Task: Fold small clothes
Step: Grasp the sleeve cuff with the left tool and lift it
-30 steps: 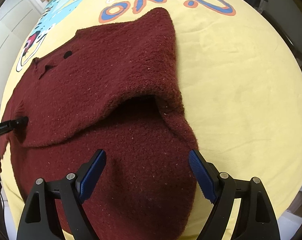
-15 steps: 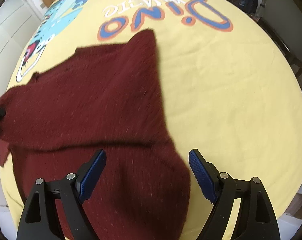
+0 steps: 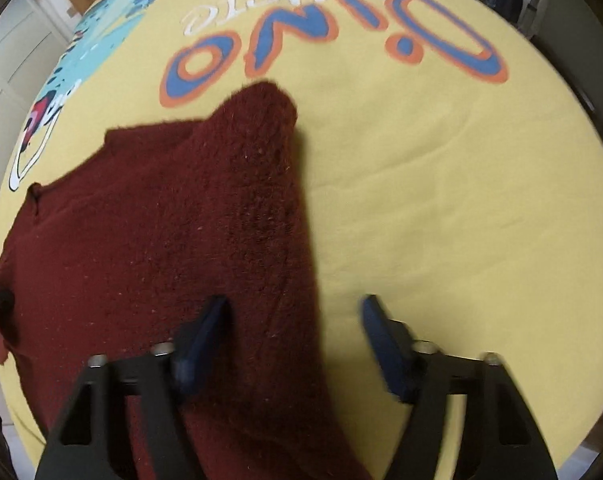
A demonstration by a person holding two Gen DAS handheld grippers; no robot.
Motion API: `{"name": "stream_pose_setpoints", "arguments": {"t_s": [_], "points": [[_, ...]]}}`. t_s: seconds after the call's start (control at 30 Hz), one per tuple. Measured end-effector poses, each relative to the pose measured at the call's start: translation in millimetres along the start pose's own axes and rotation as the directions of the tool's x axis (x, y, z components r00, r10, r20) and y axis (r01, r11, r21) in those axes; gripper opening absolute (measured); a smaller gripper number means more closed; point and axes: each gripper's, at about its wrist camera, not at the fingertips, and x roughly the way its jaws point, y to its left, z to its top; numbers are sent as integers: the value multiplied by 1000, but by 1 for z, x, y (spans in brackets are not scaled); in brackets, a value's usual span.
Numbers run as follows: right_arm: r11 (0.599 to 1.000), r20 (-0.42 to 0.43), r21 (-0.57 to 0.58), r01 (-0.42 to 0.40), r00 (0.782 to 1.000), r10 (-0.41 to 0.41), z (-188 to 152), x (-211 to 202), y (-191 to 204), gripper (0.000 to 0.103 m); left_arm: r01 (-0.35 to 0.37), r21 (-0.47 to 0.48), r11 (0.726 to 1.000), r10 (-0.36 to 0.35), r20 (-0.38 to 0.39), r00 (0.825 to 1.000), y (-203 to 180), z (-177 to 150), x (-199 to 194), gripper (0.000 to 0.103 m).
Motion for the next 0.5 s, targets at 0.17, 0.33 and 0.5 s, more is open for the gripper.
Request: {"name": "stream_pose_setpoints", "arguments": {"t_s": [0.17, 0.33, 0.5], "points": [[1000, 52, 11, 19, 998, -19, -4, -19, -1, 17, -38, 36, 999, 37, 19, 999, -4, -4, 0, 12], [999, 33, 3, 52, 998, -52, -7, -7, -1, 17, -58, 39, 998, 57, 31, 998, -2, -11, 10, 16], [998, 42, -3, 57, 998, -56, -3, -11, 8, 22, -79, 52, 995, 77, 45, 996, -5, -13, 8, 32]]}}
